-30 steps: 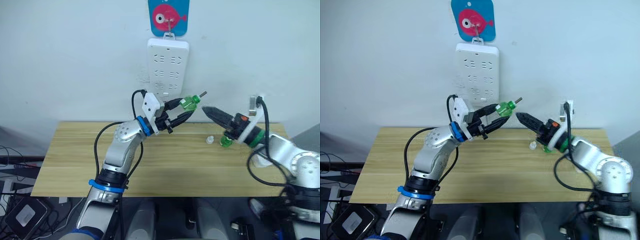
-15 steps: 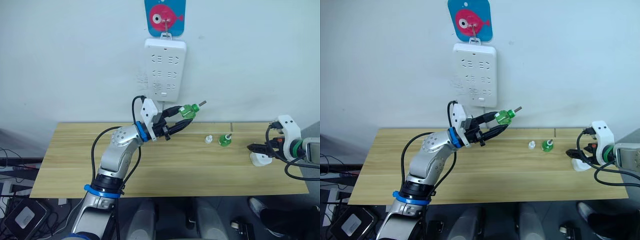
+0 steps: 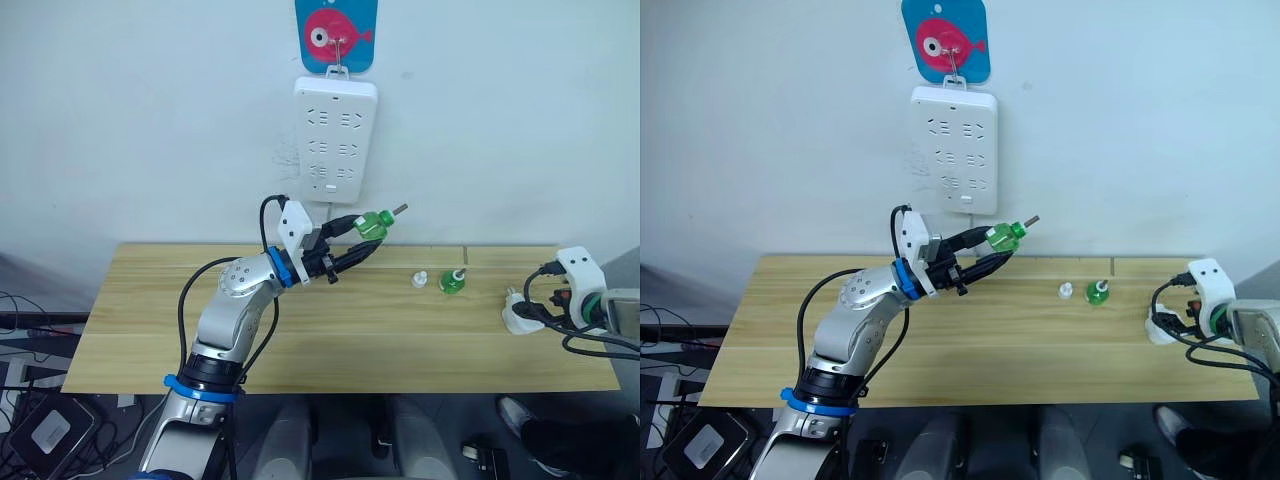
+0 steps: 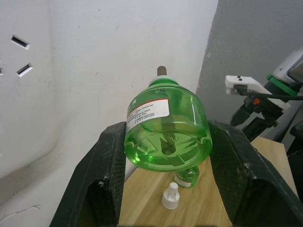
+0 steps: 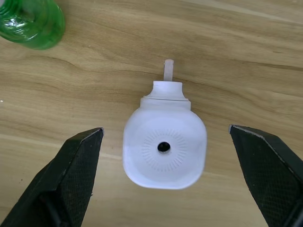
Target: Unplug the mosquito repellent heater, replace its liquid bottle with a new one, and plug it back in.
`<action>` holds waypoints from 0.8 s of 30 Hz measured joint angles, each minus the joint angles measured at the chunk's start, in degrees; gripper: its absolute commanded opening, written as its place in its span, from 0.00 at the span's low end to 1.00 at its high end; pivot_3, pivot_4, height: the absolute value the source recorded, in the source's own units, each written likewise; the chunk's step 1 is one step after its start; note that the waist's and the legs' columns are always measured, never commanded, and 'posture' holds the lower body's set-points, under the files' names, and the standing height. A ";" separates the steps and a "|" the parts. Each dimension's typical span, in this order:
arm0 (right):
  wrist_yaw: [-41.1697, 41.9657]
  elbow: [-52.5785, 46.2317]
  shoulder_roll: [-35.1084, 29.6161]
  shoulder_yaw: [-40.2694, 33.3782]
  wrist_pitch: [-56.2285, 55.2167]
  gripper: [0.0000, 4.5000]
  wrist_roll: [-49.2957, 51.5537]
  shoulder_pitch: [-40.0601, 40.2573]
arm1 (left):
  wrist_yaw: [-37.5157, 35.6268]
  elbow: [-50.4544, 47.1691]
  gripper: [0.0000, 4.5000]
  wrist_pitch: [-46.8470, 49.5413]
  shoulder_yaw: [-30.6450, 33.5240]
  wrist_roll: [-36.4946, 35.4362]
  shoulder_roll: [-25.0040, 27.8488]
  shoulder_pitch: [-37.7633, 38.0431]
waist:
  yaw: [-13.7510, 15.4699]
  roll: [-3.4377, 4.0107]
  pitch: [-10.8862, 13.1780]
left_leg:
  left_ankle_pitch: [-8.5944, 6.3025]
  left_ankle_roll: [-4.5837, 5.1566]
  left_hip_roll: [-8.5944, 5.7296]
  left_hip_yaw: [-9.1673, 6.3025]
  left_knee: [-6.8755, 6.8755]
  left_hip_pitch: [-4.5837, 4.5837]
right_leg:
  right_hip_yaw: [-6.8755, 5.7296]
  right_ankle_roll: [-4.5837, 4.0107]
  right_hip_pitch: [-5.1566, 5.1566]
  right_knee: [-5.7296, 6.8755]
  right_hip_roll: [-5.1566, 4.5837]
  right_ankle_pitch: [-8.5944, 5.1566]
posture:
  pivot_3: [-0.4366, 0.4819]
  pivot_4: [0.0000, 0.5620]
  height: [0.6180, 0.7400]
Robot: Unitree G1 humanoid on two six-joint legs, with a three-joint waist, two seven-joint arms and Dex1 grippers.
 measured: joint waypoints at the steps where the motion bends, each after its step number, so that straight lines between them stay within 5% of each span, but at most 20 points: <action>1: 0.54 0.78 0.37 0.00 0.08 0.99 -0.80 -0.46 | 0.03 0.00 0.49 0.01 0.00 0.01 0.02 0.00 | 0.02 0.00 0.00 | 0.00 0.00 0.00 0.01 0.00 0.00 | 0.00 0.00 0.00 0.00 0.00 0.00 | 0.56 0.51 1.00; 24: 10.04 13.30 4.93 1.04 -1.13 0.99 -11.21 -6.31 | -0.32 -0.11 0.49 1.11 -0.04 -0.01 1.57 0.45 | 0.66 0.01 0.02 | 0.00 0.00 -0.01 -0.01 -0.01 0.00 | 0.01 0.00 0.00 -0.04 -0.01 0.00 | 0.57 0.52 1.00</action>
